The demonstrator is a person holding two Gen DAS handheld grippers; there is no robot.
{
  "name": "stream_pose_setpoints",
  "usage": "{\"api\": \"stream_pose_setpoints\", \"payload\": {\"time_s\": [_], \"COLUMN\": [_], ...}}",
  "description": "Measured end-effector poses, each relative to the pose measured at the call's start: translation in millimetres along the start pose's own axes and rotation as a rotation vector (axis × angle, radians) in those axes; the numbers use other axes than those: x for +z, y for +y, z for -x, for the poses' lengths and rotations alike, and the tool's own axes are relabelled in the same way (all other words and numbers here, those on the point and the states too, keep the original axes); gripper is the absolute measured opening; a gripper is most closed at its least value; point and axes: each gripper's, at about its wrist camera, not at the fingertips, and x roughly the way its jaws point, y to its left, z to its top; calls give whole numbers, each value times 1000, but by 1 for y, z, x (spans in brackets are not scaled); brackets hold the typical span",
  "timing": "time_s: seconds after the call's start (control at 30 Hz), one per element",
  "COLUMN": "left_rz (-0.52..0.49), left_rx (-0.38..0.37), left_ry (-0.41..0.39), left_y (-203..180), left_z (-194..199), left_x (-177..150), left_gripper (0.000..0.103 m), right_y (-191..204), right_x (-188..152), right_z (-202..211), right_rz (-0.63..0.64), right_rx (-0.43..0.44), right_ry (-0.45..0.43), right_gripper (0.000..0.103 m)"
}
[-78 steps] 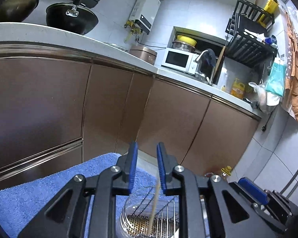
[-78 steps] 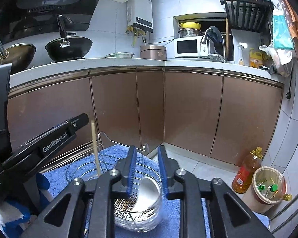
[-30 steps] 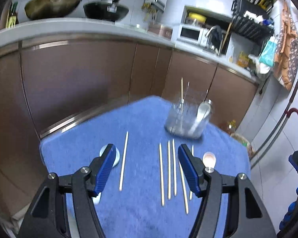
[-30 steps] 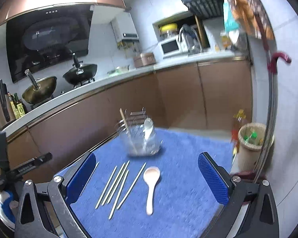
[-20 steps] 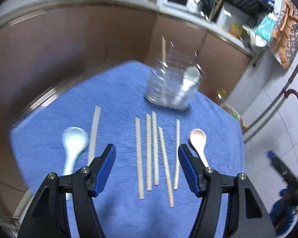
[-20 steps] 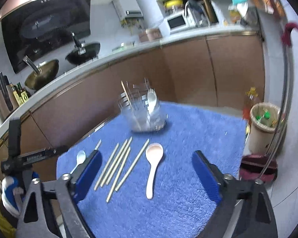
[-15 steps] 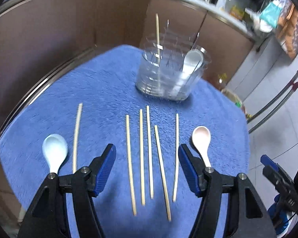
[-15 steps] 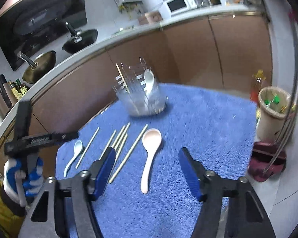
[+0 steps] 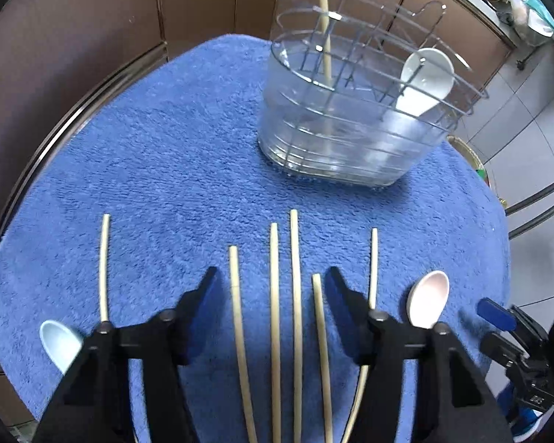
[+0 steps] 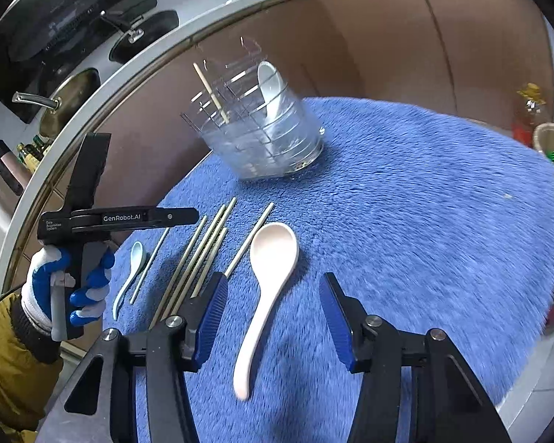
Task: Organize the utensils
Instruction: 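Move the left tool to another chopstick while the right tool approaches the pink spoon, then close the left tool on a chopstick while the right tool grips the pink spoon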
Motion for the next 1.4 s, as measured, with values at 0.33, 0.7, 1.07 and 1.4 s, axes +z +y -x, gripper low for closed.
{"api": "stream_pose_setpoints", "payload": {"time_s": [0.33,0.7,1.07,1.4], "left_rz": [-15,-23,1,23], "left_rx": [-8,-19,-29,-36], "left_ry": [86,131,133,61], "left_y": [0,-9,-4,-7], "left_z": [-28,-46,-49,-31], "left_x": [16,37,42,17], "left_gripper": [17,12,8,4], "right_y": [-4,-3,0,10], "right_x": [20,38,49,34], "right_z": [-31,-57,-71,-48], "right_rz": [37,87,127,161], "right_rx": [16,28,39,-31], "right_ry": [80,164,249,211], "right_gripper": [43,38,9,8]}}
